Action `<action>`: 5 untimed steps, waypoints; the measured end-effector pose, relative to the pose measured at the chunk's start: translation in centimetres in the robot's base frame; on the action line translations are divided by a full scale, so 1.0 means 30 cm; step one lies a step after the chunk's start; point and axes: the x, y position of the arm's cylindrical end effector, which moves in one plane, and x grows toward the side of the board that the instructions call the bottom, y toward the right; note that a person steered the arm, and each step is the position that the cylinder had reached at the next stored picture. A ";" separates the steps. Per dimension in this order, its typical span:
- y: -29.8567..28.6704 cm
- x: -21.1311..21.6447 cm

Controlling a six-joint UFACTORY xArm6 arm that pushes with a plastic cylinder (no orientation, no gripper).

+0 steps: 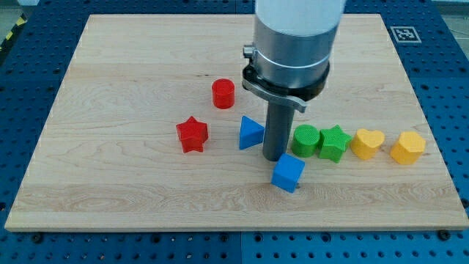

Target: Move the blue triangle left to the blue cube

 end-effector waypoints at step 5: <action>-0.070 0.051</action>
